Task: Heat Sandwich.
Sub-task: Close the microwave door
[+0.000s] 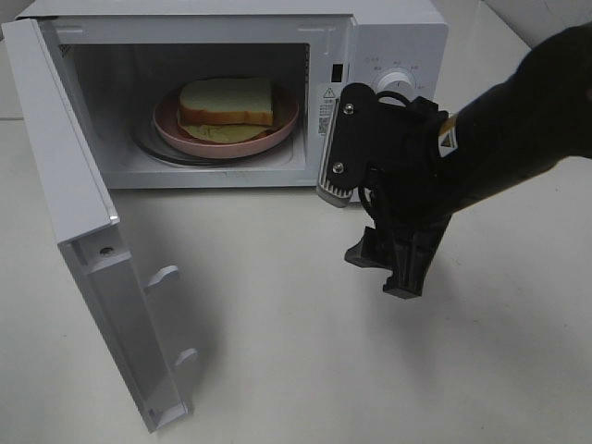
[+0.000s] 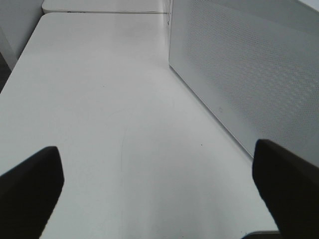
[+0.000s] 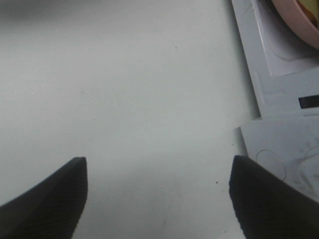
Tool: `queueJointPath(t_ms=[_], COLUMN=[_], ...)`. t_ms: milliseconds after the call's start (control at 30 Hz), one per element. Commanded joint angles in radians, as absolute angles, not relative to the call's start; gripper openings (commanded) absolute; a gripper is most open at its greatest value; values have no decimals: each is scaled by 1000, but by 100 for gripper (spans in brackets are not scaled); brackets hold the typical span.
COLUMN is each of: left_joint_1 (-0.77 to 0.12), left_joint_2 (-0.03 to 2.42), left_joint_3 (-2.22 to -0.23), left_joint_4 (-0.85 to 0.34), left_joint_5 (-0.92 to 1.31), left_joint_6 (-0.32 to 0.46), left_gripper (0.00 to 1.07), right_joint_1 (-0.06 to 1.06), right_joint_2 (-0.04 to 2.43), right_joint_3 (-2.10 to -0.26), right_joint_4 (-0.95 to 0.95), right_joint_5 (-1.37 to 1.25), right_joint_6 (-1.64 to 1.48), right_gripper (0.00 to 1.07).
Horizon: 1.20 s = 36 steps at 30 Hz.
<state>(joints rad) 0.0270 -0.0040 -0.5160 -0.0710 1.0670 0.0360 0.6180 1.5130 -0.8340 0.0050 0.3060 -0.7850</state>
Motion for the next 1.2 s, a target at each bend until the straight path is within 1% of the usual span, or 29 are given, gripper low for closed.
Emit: queueJointPath(t_ms=[33, 267, 467, 800, 1200], left_joint_1=[29, 29, 29, 29, 29], left_joint_2=[-23, -23, -23, -23, -23], left_joint_3=[-516, -516, -516, -516, -516], left_joint_4=[-69, -69, -69, -69, -69], left_joint_5=[1068, 1068, 1068, 1068, 1068], left_joint_6=[31, 31, 31, 31, 31], left_gripper=[98, 98, 98, 98, 98], right_joint_1=[621, 621, 621, 621, 621], right_joint_2=[1453, 1325, 1235, 1074, 914], right_joint_3=[-785, -684, -638, -633, -633], right_joint_4=[11, 10, 10, 8, 8], right_joint_5=[309, 318, 363, 615, 859], right_joint_6=[-722, -584, -522, -264, -207], right_gripper=[76, 76, 76, 76, 76])
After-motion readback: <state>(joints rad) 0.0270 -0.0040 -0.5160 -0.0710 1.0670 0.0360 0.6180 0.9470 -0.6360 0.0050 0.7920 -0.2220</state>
